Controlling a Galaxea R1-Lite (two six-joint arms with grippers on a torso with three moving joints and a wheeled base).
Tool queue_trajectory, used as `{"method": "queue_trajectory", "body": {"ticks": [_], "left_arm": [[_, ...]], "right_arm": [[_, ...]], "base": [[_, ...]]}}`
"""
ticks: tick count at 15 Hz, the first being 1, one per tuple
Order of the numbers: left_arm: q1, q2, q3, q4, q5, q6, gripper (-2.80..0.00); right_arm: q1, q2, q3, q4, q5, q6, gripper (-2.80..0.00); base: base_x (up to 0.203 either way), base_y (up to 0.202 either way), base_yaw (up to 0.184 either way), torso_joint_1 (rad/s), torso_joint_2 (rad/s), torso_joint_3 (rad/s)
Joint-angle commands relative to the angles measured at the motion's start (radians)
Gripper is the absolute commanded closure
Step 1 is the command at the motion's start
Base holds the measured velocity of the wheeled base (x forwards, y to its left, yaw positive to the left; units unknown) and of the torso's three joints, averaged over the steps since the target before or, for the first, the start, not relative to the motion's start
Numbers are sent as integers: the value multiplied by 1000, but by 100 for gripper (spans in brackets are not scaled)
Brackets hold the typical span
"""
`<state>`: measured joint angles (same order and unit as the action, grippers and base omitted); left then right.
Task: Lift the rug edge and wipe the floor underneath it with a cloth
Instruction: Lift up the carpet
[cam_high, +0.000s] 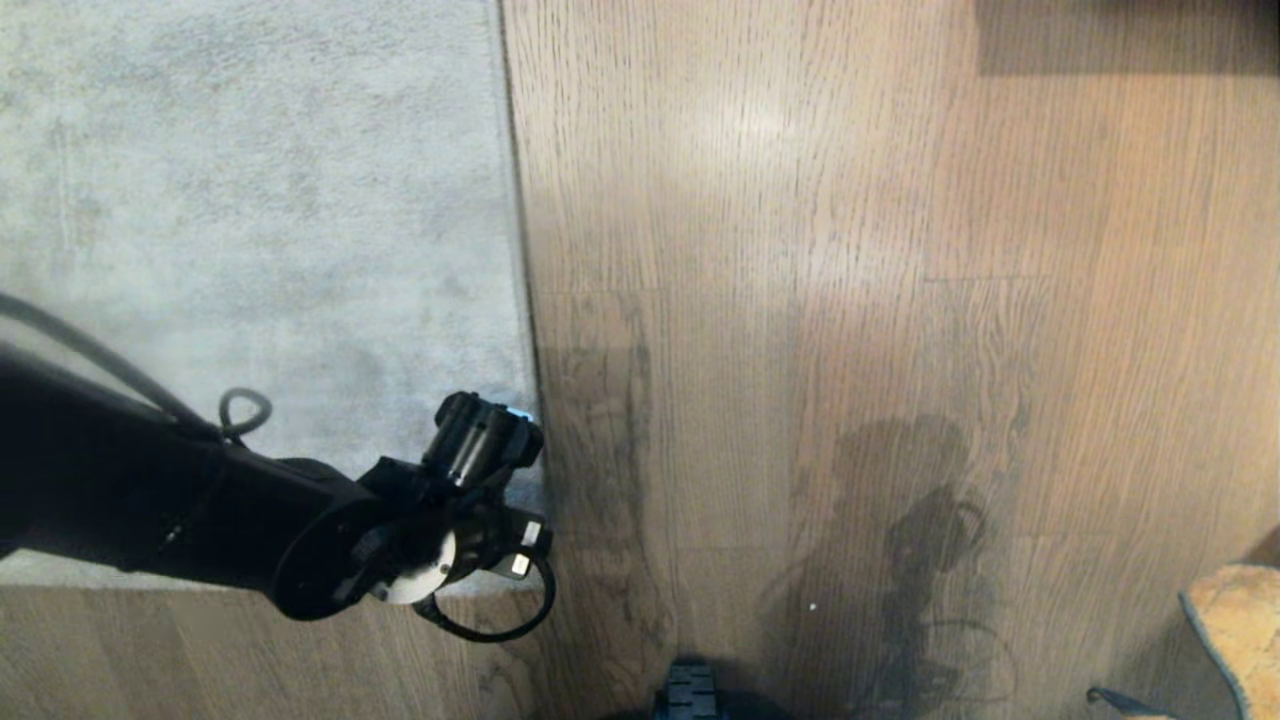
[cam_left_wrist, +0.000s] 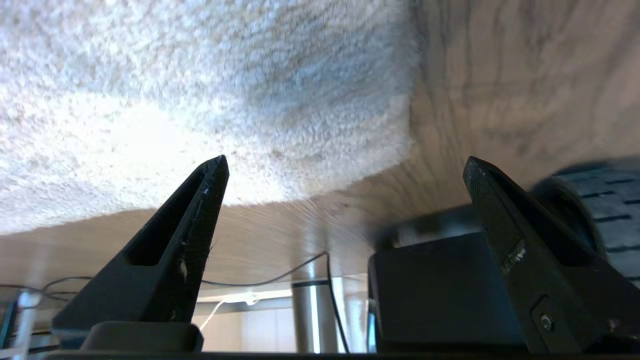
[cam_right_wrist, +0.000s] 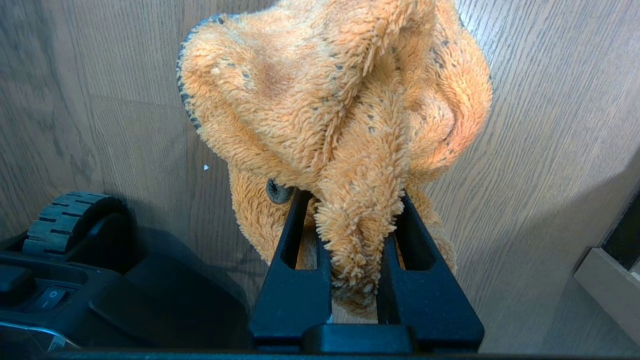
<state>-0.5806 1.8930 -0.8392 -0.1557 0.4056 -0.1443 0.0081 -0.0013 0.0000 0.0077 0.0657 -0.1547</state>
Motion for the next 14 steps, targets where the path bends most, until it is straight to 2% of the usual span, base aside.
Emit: {"method": "queue_trajectory", "body": {"ticks": [1,11,14], "left_arm": [[-1,33,-22,-1,10,0,-280],[28,109,-74,-22,139,72,-280],[44,123,-74,-59,142,83,-280]], "right_arm": [[0,1,0,0,1,-2,0],[0,1,0,0,0,-2,0],[0,1,0,0,0,0,0]], "base": [[0,0,0,0,0,0],[0,0,0,0,0,0],[0,0,0,0,0,0]]}}
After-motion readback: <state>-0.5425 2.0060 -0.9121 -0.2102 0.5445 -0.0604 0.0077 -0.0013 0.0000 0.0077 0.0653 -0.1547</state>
